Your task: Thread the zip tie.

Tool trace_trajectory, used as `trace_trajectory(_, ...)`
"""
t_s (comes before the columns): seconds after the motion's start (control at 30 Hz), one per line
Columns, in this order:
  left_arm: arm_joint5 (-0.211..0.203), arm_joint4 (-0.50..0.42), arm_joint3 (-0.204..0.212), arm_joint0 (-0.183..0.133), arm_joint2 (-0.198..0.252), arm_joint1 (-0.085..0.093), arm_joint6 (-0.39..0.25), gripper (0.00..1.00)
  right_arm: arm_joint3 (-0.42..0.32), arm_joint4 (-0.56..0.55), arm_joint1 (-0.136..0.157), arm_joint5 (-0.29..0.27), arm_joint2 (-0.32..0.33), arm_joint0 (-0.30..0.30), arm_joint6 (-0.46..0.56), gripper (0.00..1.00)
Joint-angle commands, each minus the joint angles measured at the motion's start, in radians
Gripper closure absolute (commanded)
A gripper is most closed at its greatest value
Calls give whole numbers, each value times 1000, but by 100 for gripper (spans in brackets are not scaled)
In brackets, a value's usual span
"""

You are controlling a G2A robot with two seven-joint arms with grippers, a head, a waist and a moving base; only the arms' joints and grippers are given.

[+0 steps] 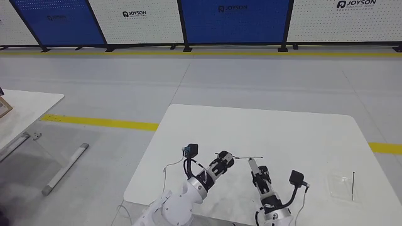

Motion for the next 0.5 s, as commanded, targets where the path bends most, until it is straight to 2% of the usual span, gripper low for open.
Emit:
trace_trajectory(0.0, 2, -41, -12, 0, -16, 1, -21, 100, -7, 9, 4, -27, 13, -15, 13, 0)
trace_trajectory(0.1, 10, -33, -31, 4, -20, 4, -48, 100, -9, 8, 6, -27, 18, -19, 21, 0)
trace_trajectory(0.47, 16, -50, -32, 3, -22, 3, -41, 100, -6, -19, 7, -24, 24, -14, 13, 0)
